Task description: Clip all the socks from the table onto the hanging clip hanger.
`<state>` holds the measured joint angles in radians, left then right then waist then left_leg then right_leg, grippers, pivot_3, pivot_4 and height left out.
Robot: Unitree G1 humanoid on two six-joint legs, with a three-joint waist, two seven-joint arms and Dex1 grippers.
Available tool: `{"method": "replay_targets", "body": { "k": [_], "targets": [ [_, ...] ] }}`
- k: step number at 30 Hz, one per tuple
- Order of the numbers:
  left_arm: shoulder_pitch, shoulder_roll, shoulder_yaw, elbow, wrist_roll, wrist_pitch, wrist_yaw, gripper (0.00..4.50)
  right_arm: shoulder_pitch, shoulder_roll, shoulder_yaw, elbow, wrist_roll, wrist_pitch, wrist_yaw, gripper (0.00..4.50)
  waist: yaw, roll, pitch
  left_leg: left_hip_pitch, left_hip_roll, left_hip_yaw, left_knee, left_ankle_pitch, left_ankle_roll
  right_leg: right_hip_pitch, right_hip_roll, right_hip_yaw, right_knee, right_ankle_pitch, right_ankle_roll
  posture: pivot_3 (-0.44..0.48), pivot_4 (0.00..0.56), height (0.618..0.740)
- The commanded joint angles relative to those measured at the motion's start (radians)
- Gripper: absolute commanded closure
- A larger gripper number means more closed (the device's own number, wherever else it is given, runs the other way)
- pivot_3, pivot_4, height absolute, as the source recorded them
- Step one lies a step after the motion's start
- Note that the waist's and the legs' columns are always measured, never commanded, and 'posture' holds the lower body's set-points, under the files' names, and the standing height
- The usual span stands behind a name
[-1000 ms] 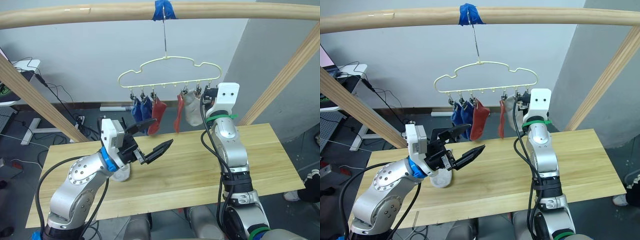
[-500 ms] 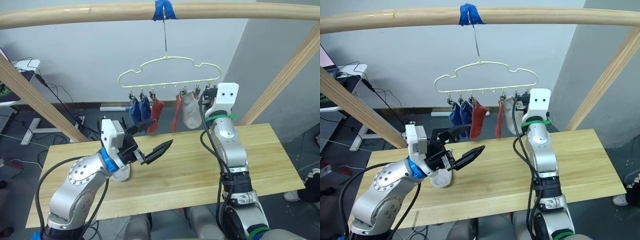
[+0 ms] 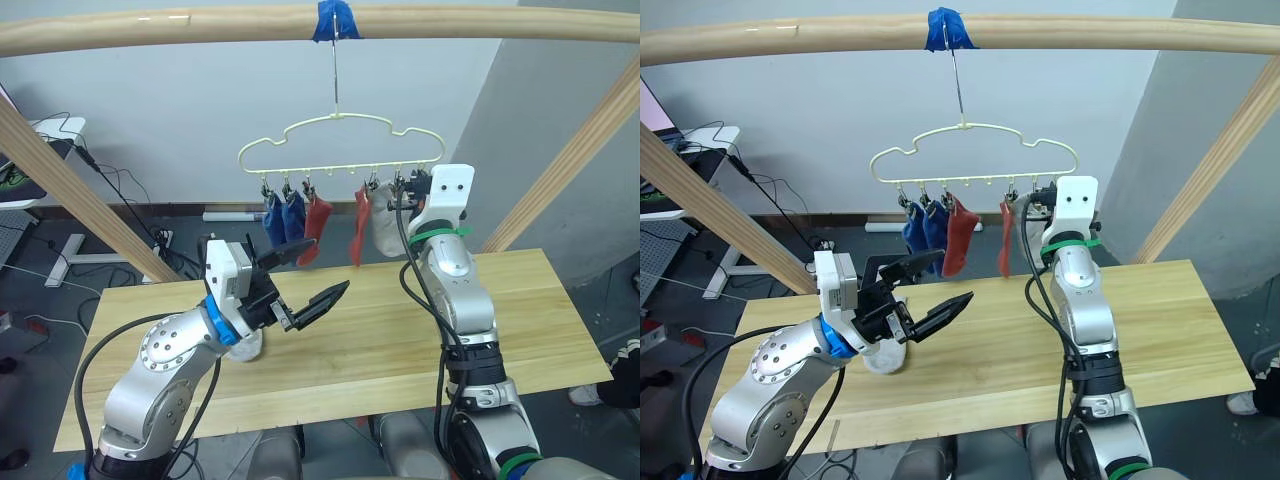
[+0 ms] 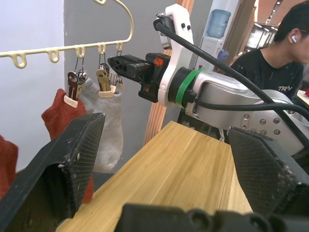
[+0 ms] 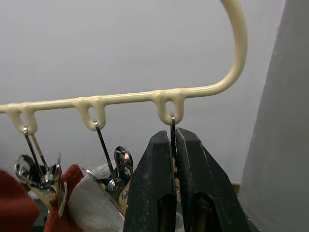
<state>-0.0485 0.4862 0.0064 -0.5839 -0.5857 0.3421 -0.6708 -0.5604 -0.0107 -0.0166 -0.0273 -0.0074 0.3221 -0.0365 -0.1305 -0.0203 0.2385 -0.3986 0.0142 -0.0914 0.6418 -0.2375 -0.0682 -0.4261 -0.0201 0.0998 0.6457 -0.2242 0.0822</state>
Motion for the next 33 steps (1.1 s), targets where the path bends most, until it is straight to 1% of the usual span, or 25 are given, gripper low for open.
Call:
{"method": "replay_targets", "body": {
  "k": [1, 3, 5, 6, 7, 8, 10, 13, 15, 18, 21, 23, 26, 28, 31, 33],
  "targets": [
    [0.011, 0.011, 0.005, -0.013, -0.001, 0.002, -0.008, 0.00, -0.022, -0.123, -0.052, -0.087, 0.077, 0.088, 0.141, 4.49, 0.005, 0.000, 0.000, 0.000, 0.000, 0.000, 0.000, 0.000, 0.000, 0.000, 0.000, 0.000, 0.000, 0.000, 0.000, -0.085, 0.207, 0.740],
    [0.024, 0.014, 0.011, 0.000, 0.010, 0.009, 0.003, 0.00, -0.042, -0.251, -0.082, -0.124, 0.161, 0.209, 0.279, 4.49, 0.012, 0.000, 0.000, 0.000, 0.000, 0.000, 0.000, 0.000, 0.000, 0.000, 0.000, 0.000, 0.000, 0.000, 0.000, -0.090, 0.209, 0.740],
    [0.029, 0.016, 0.008, 0.007, 0.021, 0.008, 0.011, 0.00, -0.060, -0.341, -0.093, -0.143, 0.228, 0.300, 0.375, 4.49, 0.017, 0.000, 0.000, 0.000, 0.000, 0.000, 0.001, 0.000, 0.000, 0.000, 0.000, 0.000, 0.000, 0.000, 0.000, -0.104, 0.214, 0.740],
    [0.031, 0.014, 0.003, 0.009, 0.028, 0.007, 0.014, 0.00, -0.070, -0.398, -0.077, -0.152, 0.267, 0.352, 0.453, 4.49, 0.017, 0.000, 0.000, 0.000, 0.000, 0.000, 0.001, 0.000, 0.000, 0.001, 0.000, 0.000, 0.000, 0.000, 0.000, -0.104, 0.214, 0.740],
    [0.036, 0.008, -0.001, 0.015, 0.030, 0.007, 0.016, 0.00, -0.086, -0.435, -0.082, -0.159, 0.318, 0.414, 0.508, 4.49, 0.017, 0.000, 0.000, 0.000, 0.000, 0.000, 0.001, 0.000, 0.000, 0.001, 0.000, 0.000, 0.000, 0.000, 0.000, -0.109, 0.215, 0.740],
    [0.042, 0.003, -0.001, 0.027, 0.035, 0.006, 0.018, 0.00, -0.115, -0.447, -0.116, -0.157, 0.404, 0.533, 0.536, 4.49, 0.016, 0.000, 0.000, 0.001, 0.000, 0.000, 0.000, 0.000, 0.000, 0.001, 0.000, 0.000, 0.000, -0.001, -0.001, -0.114, 0.215, 0.740],
    [0.049, 0.004, -0.001, 0.048, 0.046, 0.005, 0.017, 0.00, -0.154, -0.467, -0.152, -0.154, 0.516, 0.692, 0.576, 4.49, 0.011, 0.000, 0.000, 0.001, 0.000, 0.000, 0.001, 0.000, 0.000, 0.001, 0.000, 0.000, 0.000, -0.003, -0.005, -0.119, 0.217, 0.740],
    [0.060, 0.025, 0.009, 0.120, 0.105, -0.014, 0.012, 0.00, -0.205, -0.476, -0.197, -0.149, 0.633, 0.880, 0.596, 4.49, 0.008, 0.001, 0.001, 0.001, 0.000, 0.000, 0.001, 0.000, 0.000, 0.001, 0.001, 0.000, 0.001, -0.003, -0.005, -0.113, 0.220, 0.740],
    [0.069, 0.030, 0.014, 0.183, 0.163, -0.039, 0.031, 0.00, -0.237, -0.452, -0.248, -0.142, 0.701, 1.002, 0.577, 4.49, 0.006, 0.001, 0.001, 0.001, 0.000, 0.000, 0.000, 0.000, 0.000, 0.001, 0.001, 0.000, 0.000, -0.003, -0.005, -0.115, 0.220, 0.740],
    [0.072, 0.035, 0.011, 0.232, 0.203, -0.054, 0.035, 0.00, -0.265, -0.425, -0.298, -0.132, 0.737, 1.083, 0.540, 4.49, 0.007, 0.001, 0.001, 0.000, 0.000, 0.000, 0.000, 0.000, 0.000, 0.000, 0.000, 0.000, -0.001, -0.003, -0.005, -0.115, 0.222, 0.740],
    [0.038, 0.079, 0.000, 0.411, 0.336, -0.075, 0.077, 0.00, -0.300, -0.369, -0.379, -0.111, 0.769, 1.173, 0.493, 4.49, 0.006, 0.001, 0.001, -0.001, 0.000, 0.001, 0.000, 0.000, 0.000, -0.001, 0.000, 0.000, -0.001, -0.001, -0.001, -0.115, 0.223, 0.740],
    [0.009, 0.080, 0.003, 0.493, 0.378, -0.085, 0.100, 0.00, -0.306, -0.360, -0.391, -0.114, 0.770, 1.189, 0.477, 4.49, 0.000, 0.001, 0.001, 0.000, 0.000, 0.000, 0.000, 0.000, 0.000, -0.001, 0.001, 0.000, 0.000, -0.001, -0.001, -0.116, 0.220, 0.740],
    [-0.053, 0.067, 0.019, 0.668, 0.439, -0.150, 0.154, 0.00, -0.297, -0.357, -0.391, -0.134, 0.764, 1.195, 0.456, 4.49, -0.004, 0.001, 0.001, -0.001, 0.000, 0.001, 0.000, 0.000, 0.000, -0.002, 0.000, 0.000, -0.001, 0.000, 0.000, -0.123, 0.218, 0.740],
    [-0.082, 0.074, 0.014, 0.741, 0.475, -0.175, 0.169, 0.00, -0.296, -0.357, -0.389, -0.139, 0.766, 1.198, 0.451, 4.49, -0.006, 0.001, 0.001, -0.002, 0.000, 0.001, 0.000, 0.000, 0.000, -0.002, 0.000, 0.000, -0.001, 0.000, 0.000, -0.129, 0.213, 0.740],
    [-0.105, 0.080, 0.032, 0.808, 0.480, -0.188, 0.167, 0.00, -0.300, -0.361, -0.390, -0.145, 0.771, 1.200, 0.447, 4.49, -0.008, 0.001, 0.001, -0.002, 0.000, 0.000, -0.001, 0.000, 0.000, -0.002, 0.000, 0.000, -0.001, 0.000, 0.000, -0.139, 0.213, 0.740],
    [-0.101, 0.091, 0.027, 0.842, 0.486, -0.185, 0.142, 0.00, -0.299, -0.362, -0.393, -0.149, 0.771, 1.202, 0.443, 4.49, -0.008, 0.001, 0.001, -0.002, 0.000, 0.001, -0.002, 0.000, 0.000, -0.003, 0.000, 0.000, -0.001, 0.000, 0.000, -0.141, 0.208, 0.740]
  ]
}}
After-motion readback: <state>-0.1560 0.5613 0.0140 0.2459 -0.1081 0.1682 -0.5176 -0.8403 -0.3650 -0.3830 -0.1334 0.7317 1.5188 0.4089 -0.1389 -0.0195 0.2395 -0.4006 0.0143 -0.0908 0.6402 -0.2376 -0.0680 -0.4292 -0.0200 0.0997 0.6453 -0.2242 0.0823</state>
